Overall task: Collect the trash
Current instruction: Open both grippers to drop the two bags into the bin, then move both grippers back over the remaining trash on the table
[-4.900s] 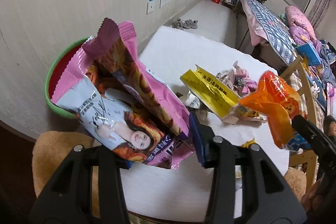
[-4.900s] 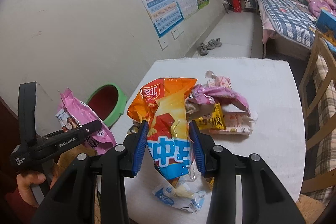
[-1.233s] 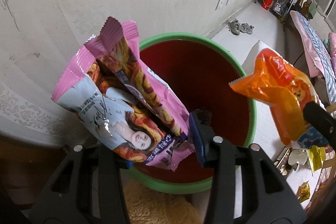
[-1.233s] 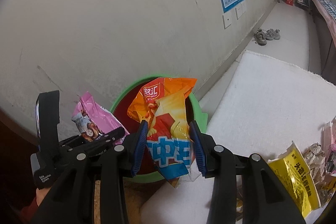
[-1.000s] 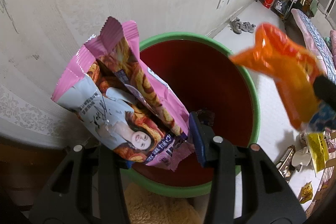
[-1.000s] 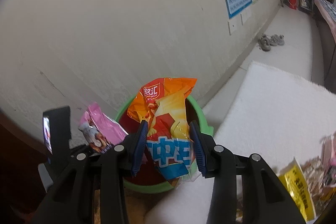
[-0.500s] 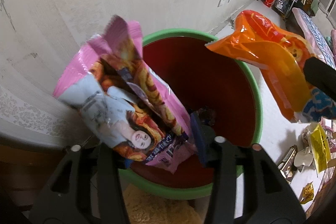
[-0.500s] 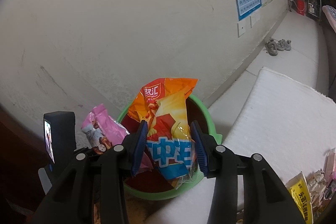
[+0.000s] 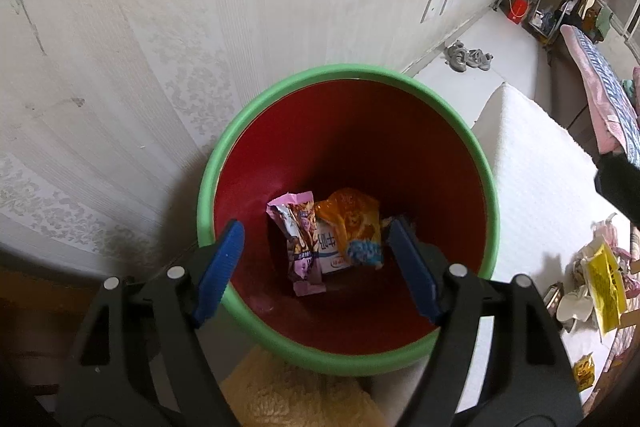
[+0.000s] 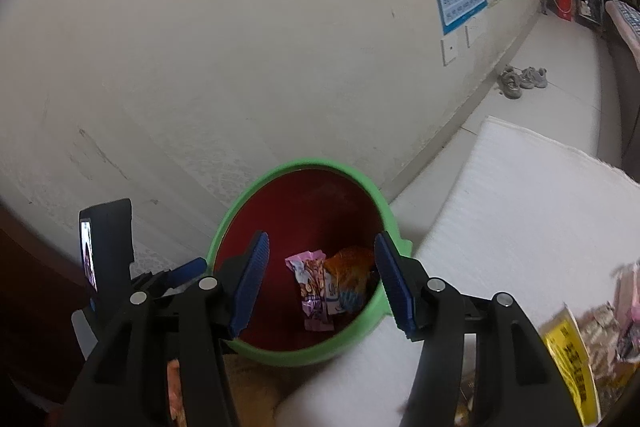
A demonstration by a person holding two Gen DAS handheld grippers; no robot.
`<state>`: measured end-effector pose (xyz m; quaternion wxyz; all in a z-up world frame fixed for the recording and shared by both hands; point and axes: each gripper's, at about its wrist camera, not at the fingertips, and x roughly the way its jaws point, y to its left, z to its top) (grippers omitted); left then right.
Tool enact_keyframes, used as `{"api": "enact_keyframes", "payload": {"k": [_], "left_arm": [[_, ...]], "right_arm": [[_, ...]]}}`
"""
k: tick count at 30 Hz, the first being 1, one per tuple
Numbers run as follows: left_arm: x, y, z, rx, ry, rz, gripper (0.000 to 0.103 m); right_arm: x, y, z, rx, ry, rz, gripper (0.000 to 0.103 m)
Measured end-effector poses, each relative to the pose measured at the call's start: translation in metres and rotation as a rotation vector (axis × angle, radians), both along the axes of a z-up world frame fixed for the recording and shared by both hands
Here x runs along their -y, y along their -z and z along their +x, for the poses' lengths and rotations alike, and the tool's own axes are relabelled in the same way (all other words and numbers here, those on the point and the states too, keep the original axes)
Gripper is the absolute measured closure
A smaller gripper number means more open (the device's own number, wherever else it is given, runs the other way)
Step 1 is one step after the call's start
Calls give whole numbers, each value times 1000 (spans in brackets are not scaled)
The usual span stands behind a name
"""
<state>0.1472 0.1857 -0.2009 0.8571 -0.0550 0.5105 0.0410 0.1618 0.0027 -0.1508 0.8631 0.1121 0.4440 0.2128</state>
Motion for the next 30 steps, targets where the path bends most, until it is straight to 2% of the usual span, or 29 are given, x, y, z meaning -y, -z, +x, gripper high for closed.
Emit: {"api": "enact_keyframes", "payload": {"k": [10,15,17,22,26,30], "left_arm": [[20,-25,-36,36,21,16,30],[43,-22,-59,20,58,6,30],[61,-17,-71,8,97,0,30],[122,-9,-83,3,269,28,29],[174,6,-78,-9,410,68,26],[206,30,-70,-56,478,95,26]], "right_arm": [[53,-4,-73,5,74,-56,32],[102,7,-122,-33,164,-73,30],[122,14,-139,-57,209,-72,30],[165,26,-169,-91,310,-83,30],[185,30,-182,-103,356,-78,30],[196,29,-192,-97,371,-62,30]]}}
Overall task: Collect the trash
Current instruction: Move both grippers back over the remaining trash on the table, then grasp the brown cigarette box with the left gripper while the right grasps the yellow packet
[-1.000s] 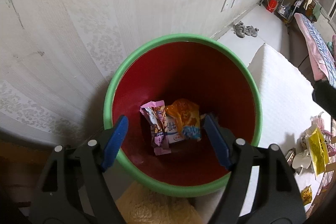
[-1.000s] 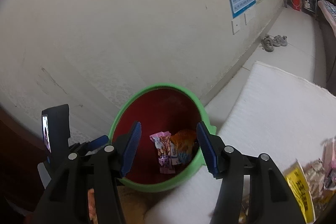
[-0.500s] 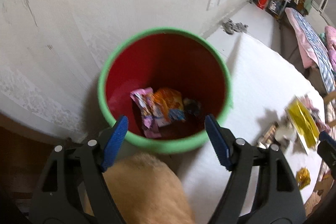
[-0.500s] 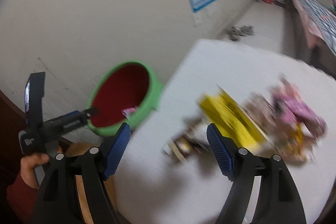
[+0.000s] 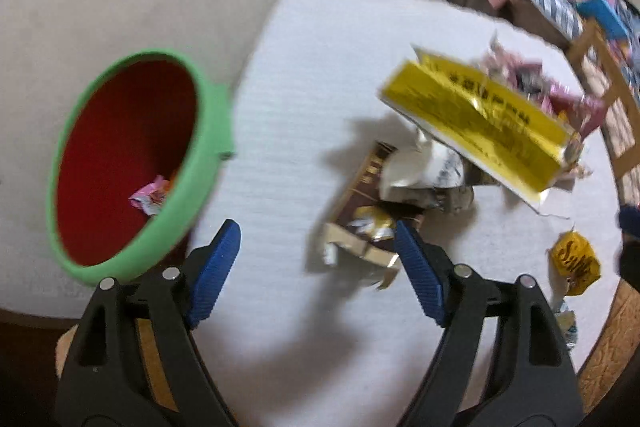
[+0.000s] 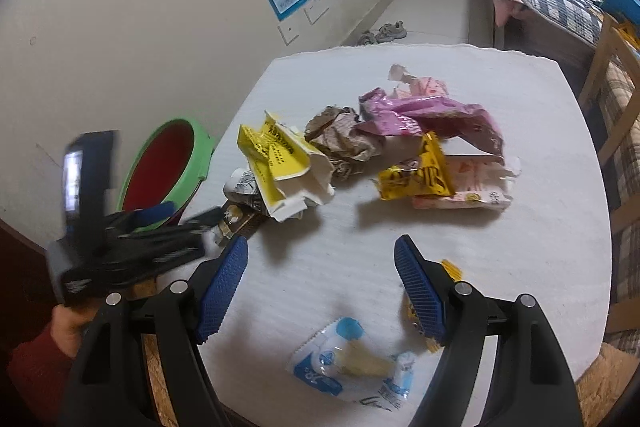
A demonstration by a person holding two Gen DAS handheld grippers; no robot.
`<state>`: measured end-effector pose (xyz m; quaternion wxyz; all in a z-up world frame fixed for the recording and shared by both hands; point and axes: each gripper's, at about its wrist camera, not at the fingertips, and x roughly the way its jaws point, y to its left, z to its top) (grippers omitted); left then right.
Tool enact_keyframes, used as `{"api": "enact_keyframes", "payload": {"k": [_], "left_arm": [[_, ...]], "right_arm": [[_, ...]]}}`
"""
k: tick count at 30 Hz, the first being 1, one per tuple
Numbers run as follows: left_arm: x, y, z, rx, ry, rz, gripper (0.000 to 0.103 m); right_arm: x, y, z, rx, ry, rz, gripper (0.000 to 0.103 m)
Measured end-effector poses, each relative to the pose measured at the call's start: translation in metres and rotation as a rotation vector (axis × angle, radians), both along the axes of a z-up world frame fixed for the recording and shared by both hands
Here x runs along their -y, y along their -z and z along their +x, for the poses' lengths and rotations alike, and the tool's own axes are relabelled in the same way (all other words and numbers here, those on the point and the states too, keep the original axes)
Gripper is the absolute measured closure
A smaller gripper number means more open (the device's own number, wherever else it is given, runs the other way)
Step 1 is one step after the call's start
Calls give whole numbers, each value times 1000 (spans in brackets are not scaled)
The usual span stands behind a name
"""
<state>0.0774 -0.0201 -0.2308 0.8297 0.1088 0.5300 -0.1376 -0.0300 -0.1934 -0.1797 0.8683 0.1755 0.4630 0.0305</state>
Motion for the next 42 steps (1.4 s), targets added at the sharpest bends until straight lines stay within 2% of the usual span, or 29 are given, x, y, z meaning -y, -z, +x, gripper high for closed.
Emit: {"api": "enact_keyframes", "payload": {"k": [4,11,20,28,32,38,39,41,42], "left_arm": [[15,17,10,-38,0,-2,26],[18,13,12,-48,-22,-13,26],[19,10,2,-52,11,-24,26],[20,16,0,-70,6,-21,26],[19,17,5,-71,-9,-21,26],[30,22,14,-62,20,13,26],[31,24,15,-63,27,21,28],[36,29,16,-87,48,25,50],[38,30,16,-96,52,27,52]], "right_arm": [[7,-1,-6,4,5,12,30],[14,1,-12,3,21,29,30],[11,0,-9,12,12,30,30],[-2,-14,35,31,-93,-94,30],[-12,-10,56,10,-175,-65,30],[-24,11,48,-30,-206,-44,32],[-25,15,46,-41,-206,-44,32],[-26,22,44,-57,-207,-46,32],[-26,24,42,-64,-206,-46,32]]}}
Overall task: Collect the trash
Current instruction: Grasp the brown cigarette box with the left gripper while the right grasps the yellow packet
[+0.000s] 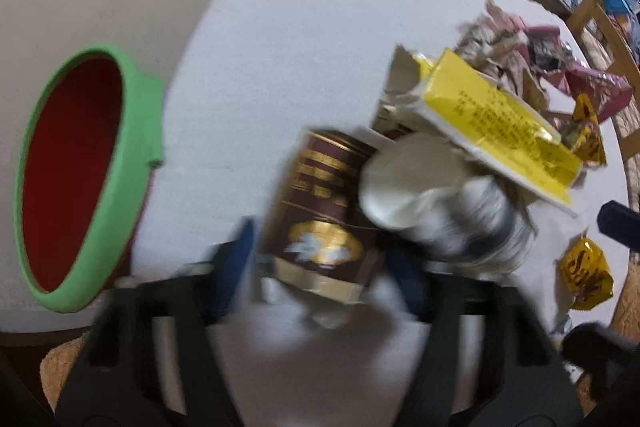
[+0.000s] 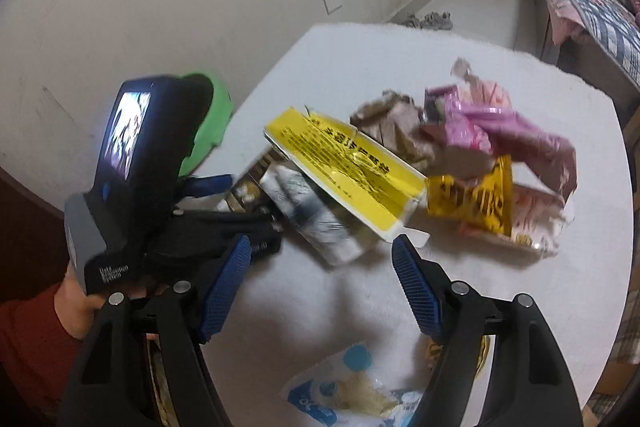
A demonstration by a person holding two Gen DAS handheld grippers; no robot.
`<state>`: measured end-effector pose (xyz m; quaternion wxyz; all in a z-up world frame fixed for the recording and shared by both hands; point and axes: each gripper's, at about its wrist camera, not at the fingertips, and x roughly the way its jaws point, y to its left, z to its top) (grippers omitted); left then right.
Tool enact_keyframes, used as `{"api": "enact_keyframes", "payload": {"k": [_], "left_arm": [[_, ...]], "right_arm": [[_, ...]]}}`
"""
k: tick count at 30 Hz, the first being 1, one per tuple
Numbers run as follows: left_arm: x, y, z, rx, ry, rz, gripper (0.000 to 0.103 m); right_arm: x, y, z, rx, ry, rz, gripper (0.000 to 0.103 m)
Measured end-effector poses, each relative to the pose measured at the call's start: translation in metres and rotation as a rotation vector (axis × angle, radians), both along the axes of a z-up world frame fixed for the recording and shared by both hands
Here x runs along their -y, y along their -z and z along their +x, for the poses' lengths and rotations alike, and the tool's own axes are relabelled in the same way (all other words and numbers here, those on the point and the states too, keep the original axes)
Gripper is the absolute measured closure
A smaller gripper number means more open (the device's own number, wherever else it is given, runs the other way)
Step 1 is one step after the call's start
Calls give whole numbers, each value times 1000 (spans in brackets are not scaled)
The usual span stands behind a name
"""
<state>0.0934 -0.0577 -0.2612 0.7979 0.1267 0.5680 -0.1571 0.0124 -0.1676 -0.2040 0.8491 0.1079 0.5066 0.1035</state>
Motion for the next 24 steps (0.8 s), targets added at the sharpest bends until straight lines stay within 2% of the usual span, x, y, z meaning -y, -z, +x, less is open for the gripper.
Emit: {"api": "enact_keyframes", "payload": {"k": [6,15,18,24], "left_arm": [[-18,-9,-19,12,-32,6,54],[-83,-17,-56,-17,-210,-27,54],[-96,-16,-62,-23,-253,-67,53],[-101,-10,-65,-40,-266,-89,53]], "right_arm": [[4,-5,4,21,4,-7,32],[-9,-12,25,32,-82,-45,32],[-20,-1,19,11,-116,-51,45],[-32,1,21,9,-130,-62,47]]}}
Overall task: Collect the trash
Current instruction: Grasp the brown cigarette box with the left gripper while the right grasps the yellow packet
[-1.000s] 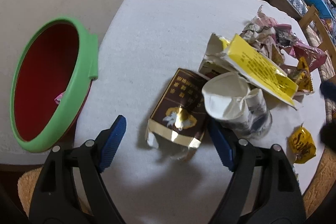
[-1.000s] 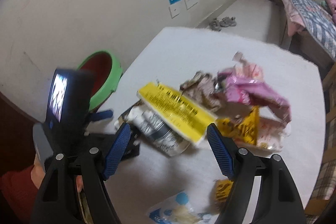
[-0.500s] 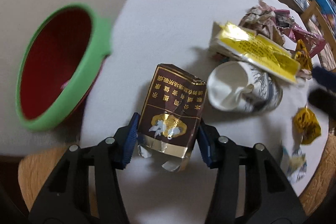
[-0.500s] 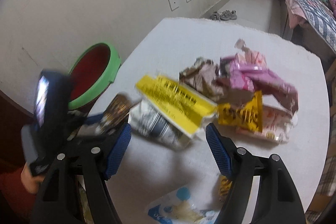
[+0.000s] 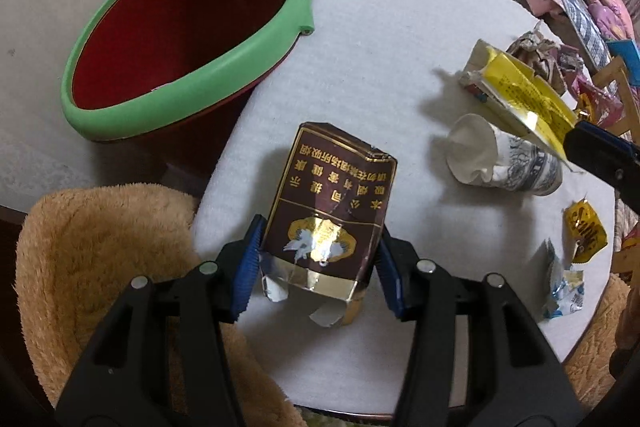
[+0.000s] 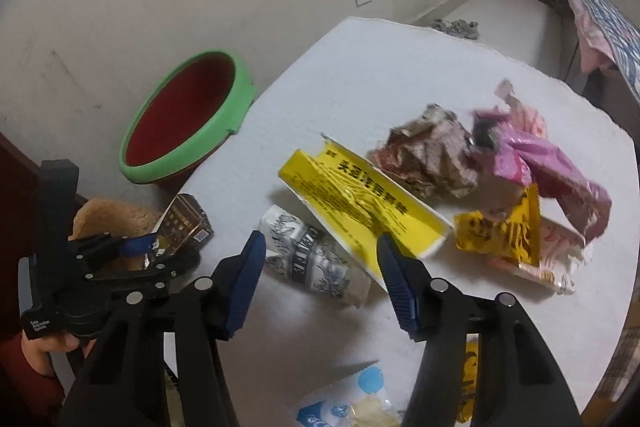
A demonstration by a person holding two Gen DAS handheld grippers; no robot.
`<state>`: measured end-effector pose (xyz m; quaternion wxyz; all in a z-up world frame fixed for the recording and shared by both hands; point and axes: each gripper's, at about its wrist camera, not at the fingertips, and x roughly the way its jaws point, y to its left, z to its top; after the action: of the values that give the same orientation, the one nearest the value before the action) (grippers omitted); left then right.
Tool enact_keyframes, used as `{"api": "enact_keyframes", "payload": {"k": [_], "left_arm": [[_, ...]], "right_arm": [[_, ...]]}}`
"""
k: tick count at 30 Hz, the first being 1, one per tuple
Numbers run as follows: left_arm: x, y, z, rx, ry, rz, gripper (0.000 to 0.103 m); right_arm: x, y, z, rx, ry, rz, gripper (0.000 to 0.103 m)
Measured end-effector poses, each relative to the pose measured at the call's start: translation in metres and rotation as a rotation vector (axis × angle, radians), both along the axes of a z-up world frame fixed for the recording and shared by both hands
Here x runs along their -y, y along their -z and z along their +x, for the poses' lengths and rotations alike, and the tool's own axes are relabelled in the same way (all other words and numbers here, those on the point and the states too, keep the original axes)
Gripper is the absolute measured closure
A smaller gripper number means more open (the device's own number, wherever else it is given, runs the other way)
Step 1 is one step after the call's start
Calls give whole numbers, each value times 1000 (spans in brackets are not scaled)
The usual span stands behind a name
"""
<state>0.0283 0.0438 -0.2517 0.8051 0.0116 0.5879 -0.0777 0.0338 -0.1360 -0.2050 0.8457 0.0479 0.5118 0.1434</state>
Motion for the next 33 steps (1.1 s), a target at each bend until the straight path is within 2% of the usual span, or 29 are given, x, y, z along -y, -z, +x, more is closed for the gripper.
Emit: {"api": "enact_keyframes", "payload": {"k": [5,9,10,13,14,15,17,18,21,24,27,29,30,31,33], "left_arm": [[3,2,-1,-3,17,-1,53],[-7,0,-2,-6,11,-19,52],[-8,0,-3,-6,10,-23,52],[-10,0,-3,-6,8,-27,52],[-15,0,-4,-7,9,-27,52],[-12,1,-3,-8,10,-24,52],[-12,2,-3,-11,14,-13,51],[-11,2,-3,-13,18,-10,49],[-5,4,-2,-14,24,0,48],[0,6,3,-20,25,2,46],[5,8,4,-20,29,6,46],[7,8,4,-17,29,6,46],[7,8,5,-16,26,5,49],[6,8,5,-11,19,5,52],[1,6,3,-4,5,-11,53]], "right_arm": [[-3,-14,19,52,-6,-102,47],[0,10,47,-52,-36,-170,45],[1,17,51,-71,-41,-190,42],[5,30,52,-104,-46,-171,40],[5,30,50,-100,-44,-162,43],[6,28,48,-96,-36,-141,57],[10,27,45,-103,-12,-84,66],[12,26,43,-106,0,-61,74],[13,24,39,-103,15,-40,75],[12,24,39,-109,19,-32,67],[12,29,44,-136,27,-17,43],[7,38,47,-152,24,-33,44],[4,40,46,-149,23,-41,55],[4,40,45,-142,27,-38,72],[4,33,39,-108,50,-22,73]]}}
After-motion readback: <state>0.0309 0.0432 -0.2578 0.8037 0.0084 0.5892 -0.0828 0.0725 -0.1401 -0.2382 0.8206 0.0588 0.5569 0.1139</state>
